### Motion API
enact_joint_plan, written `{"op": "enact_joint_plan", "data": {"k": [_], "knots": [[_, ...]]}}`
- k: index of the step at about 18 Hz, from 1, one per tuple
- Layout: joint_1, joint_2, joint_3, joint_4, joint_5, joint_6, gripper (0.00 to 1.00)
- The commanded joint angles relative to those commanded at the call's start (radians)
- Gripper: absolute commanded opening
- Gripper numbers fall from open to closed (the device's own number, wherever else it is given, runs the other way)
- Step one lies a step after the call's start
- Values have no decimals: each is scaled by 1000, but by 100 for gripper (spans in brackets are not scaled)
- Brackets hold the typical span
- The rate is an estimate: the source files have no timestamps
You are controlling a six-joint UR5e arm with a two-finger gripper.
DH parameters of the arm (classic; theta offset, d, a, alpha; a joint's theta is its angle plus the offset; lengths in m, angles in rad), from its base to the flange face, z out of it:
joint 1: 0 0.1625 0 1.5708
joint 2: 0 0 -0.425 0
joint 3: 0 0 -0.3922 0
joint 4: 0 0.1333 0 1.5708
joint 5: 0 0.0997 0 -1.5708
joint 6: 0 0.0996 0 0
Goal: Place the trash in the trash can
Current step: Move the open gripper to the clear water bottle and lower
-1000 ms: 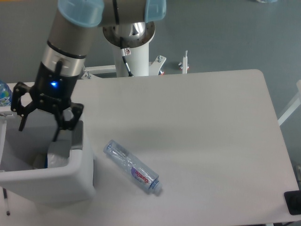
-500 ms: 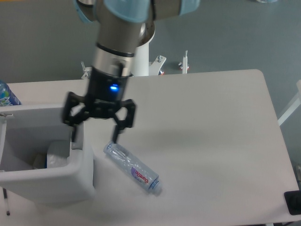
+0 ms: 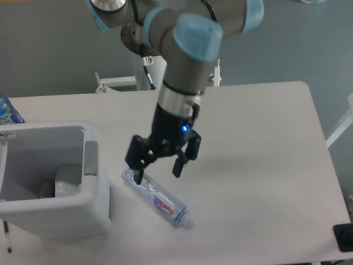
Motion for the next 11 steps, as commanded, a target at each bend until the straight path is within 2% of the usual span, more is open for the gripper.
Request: {"op": "enact_joint_plan", "data": {"k": [2,6,11], "knots": [[-5,-26,-3,-12,55,0,100],[-9,-92,-2,2,95,0,100],[-11,-135,9,0,115,20,100]]}}
